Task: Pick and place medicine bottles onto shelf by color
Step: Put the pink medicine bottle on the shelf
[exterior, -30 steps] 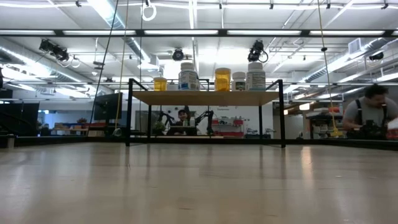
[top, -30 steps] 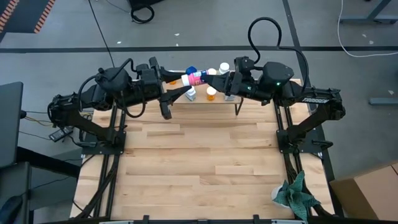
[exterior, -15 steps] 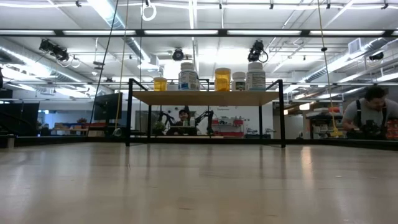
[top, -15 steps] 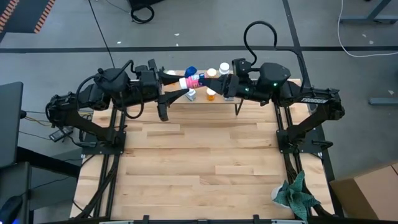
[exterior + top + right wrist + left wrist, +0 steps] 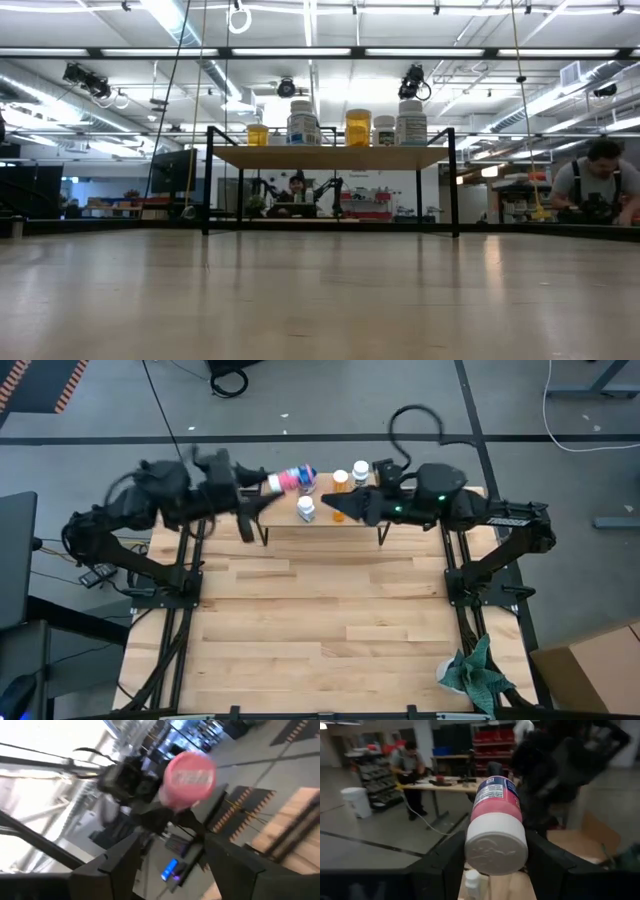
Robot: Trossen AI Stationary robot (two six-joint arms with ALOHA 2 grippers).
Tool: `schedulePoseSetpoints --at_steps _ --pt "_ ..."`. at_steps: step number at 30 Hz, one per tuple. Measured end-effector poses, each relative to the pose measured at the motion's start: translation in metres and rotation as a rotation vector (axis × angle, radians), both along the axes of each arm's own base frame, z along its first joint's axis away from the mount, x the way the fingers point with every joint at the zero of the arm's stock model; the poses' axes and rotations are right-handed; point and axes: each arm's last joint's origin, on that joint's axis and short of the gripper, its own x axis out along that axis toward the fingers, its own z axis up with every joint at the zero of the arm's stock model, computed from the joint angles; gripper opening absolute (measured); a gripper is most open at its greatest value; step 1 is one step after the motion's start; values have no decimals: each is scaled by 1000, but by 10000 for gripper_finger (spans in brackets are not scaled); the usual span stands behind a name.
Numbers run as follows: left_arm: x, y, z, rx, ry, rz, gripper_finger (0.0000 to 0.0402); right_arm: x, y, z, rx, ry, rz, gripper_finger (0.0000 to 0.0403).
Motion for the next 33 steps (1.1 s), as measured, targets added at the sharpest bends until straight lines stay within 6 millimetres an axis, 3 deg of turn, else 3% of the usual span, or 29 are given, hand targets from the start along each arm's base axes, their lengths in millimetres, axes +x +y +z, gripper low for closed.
schedulePoseSetpoints --at_steps 4,6,13,22,33 --pt "6 2 -9 -2 68 -10 191 3 0 -5 -2 29 0 239" --pt "-3 6 -11 -5 107 15 192 1 0 -3 -8 18 1 241" --pt "-11 23 -47 -118 457 121 182 2 1 -4 -32 26 39 241" --pt "-25 38 -76 -246 773 219 190 2 1 -4 -34 28 50 241" --pt "-10 66 -93 -370 933 218 193 3 2 -4 -34 31 51 241"
